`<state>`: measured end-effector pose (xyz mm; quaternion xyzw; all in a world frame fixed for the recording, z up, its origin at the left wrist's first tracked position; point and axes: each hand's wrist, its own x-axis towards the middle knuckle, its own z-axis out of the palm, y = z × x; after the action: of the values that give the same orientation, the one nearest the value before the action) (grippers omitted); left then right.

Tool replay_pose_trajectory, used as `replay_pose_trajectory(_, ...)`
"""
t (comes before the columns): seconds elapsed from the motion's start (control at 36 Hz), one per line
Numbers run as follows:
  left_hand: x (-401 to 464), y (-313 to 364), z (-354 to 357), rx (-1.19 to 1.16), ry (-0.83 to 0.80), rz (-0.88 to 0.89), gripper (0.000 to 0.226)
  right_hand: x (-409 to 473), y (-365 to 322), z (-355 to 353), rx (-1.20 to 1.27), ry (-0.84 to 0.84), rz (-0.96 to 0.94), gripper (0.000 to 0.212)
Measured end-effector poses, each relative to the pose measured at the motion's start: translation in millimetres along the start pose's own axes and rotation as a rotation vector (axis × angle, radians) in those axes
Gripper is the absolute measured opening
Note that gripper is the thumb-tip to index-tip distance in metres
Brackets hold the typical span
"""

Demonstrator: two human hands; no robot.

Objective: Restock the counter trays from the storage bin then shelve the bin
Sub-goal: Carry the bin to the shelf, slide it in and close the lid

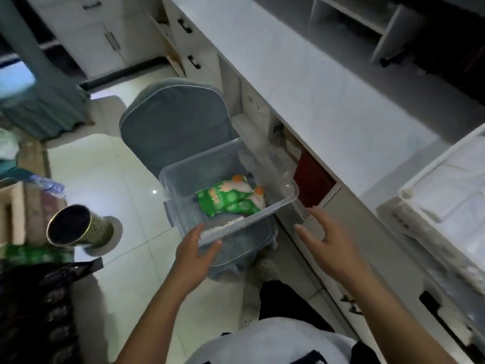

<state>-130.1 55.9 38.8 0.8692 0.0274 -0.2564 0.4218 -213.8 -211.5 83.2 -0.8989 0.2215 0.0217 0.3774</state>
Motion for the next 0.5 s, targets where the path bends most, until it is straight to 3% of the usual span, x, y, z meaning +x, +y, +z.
replay_pose_trajectory(0.19,44,-4,-17,-0.009,0.113,-0.293,0.067,107,18,17,0.043,-0.155,-0.018,0.04)
replay_pose_trajectory(0.5,132,-45,-19,-0.219,0.212,-0.558,0.065,237,49,80,0.03,-0.3,0.219,0.067)
